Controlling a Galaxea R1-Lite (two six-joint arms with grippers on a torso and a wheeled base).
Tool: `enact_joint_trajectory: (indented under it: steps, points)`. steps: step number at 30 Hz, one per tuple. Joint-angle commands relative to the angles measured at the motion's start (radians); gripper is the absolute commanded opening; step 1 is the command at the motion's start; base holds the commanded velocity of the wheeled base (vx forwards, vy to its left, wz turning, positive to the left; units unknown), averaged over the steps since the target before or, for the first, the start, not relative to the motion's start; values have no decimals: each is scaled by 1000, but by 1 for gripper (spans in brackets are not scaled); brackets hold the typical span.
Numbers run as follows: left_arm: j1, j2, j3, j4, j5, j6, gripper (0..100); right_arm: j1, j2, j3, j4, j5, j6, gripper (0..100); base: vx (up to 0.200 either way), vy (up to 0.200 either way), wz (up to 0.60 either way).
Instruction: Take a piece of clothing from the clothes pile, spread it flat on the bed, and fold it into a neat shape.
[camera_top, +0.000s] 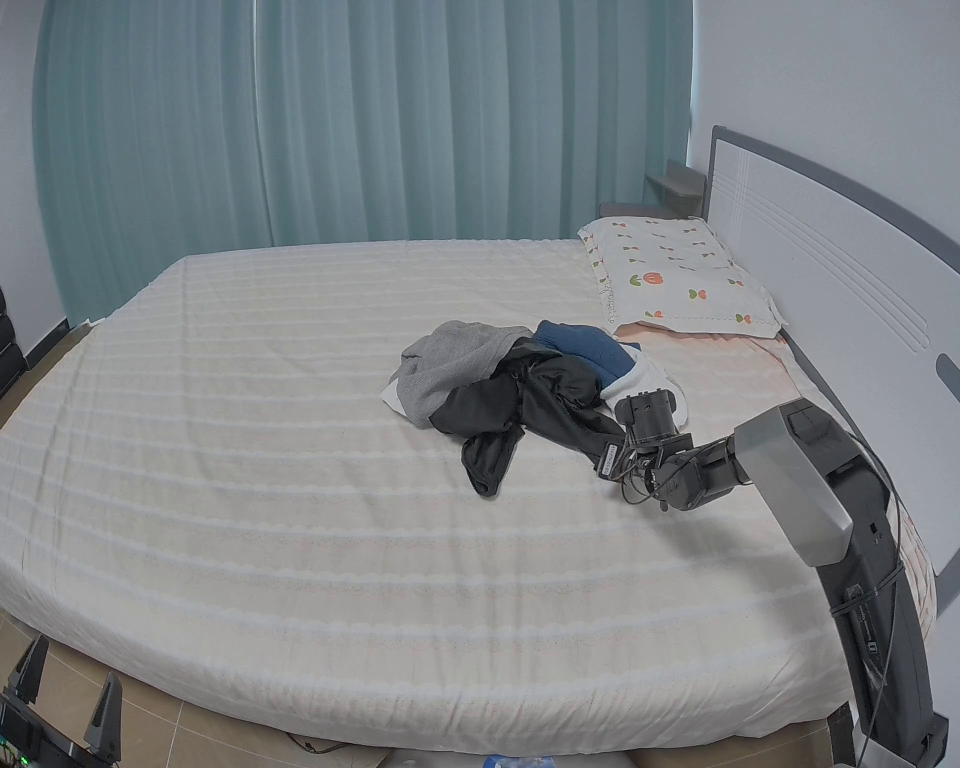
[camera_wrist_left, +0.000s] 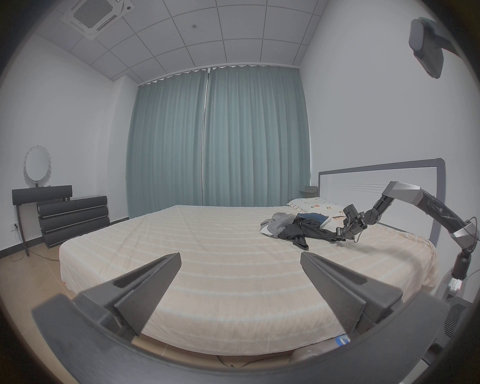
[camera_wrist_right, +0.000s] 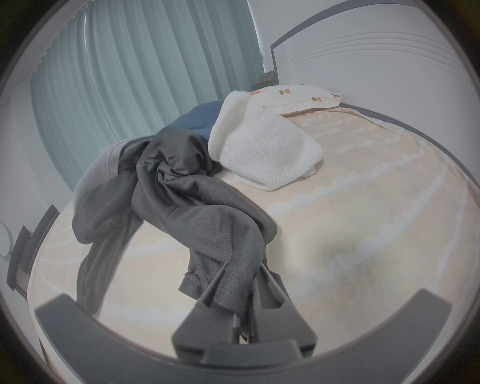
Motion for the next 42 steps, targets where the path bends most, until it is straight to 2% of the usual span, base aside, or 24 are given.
enact_joint_trajectory:
  steps: [1,5,7,8,9,11,12,18,20,25,28,33,36,37,39,40,42]
  points:
    - [0,-18,16,0,0,0,100,-1,-204,234,-104,59,3,0,0,0,0]
    - [0,-18,16,0,0,0,100,-1,-352,481,-245,189,17,0,0,0,0]
    - [0,-18,16,0,0,0,100,9,-408,567,-308,244,67,0,0,0,0]
    - [0,-18,16,-2,0,-3,100,9,-418,578,-314,251,76,0,0,0,0]
    - [0,-18,16,-2,-1,1,100,17,-464,636,-345,284,118,0,0,0,0]
    - [0,-18,16,0,-3,0,100,23,-520,697,-363,323,145,0,0,0,0]
    - [0,-18,16,0,-3,1,100,23,-536,713,-366,330,149,0,0,0,0]
    - [0,-18,16,0,-3,1,100,28,-794,920,-453,476,193,0,0,0,0]
    - [0,-18,15,-2,-7,0,100,31,-863,943,-470,507,181,0,0,0,0]
    - [-9,36,16,-3,-4,4,100,29,-990,887,-469,507,170,0,0,0,0]
    - [0,-18,16,-6,0,4,100,28,-1065,907,-460,510,175,0,0,0,0]
    - [0,-18,16,-6,-4,29,100,29,-1180,973,-450,496,133,0,0,0,0]
    - [0,-18,1,-21,2,13,100,32,-1229,982,-406,496,132,0,0,0,0]
    - [-1,-5,-64,-57,3,-11,100,37,-1237,989,-394,496,130,0,0,0,0]
    - [-12,177,-292,-114,-7,-143,100,60,-1249,1004,-391,493,132,0,0,0,0]
    - [-17,269,-334,-112,-14,-180,100,65,-1251,1002,-391,495,132,0,0,0,0]
    - [-17,340,-364,-120,-14,-168,100,72,-1255,1002,-391,493,135,0,0,0,0]
